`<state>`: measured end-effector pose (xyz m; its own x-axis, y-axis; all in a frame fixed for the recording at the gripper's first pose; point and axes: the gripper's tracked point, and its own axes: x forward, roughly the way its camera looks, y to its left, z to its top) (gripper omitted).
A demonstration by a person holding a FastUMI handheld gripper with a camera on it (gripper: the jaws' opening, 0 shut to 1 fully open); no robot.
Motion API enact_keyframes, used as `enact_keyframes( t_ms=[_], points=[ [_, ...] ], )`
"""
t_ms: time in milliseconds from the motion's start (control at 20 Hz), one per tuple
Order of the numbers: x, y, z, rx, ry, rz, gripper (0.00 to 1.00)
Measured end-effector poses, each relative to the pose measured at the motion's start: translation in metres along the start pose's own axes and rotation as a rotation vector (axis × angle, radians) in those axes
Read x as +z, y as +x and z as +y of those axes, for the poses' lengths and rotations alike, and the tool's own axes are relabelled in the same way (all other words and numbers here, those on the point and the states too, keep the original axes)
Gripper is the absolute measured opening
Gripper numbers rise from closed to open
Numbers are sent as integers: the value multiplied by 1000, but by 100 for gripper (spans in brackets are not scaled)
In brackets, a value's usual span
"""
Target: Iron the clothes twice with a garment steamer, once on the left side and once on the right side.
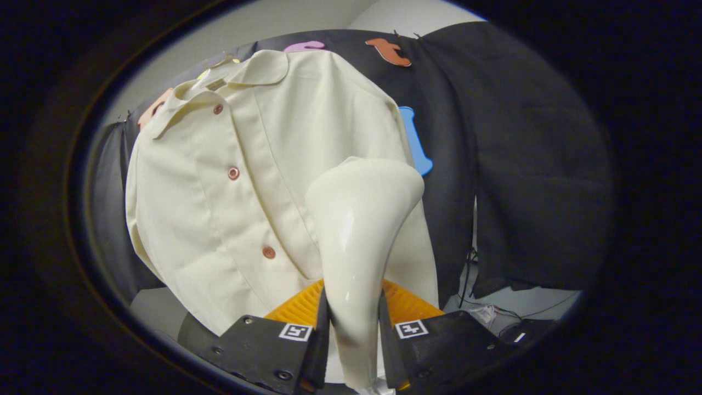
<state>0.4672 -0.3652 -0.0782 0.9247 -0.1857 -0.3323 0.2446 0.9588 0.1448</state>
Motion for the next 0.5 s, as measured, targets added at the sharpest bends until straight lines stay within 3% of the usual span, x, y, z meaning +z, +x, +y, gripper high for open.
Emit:
enact_keyframes(
  t_ms=[500],
  points=[
    [-87,9,-29,26,123,69,41]
  ],
)
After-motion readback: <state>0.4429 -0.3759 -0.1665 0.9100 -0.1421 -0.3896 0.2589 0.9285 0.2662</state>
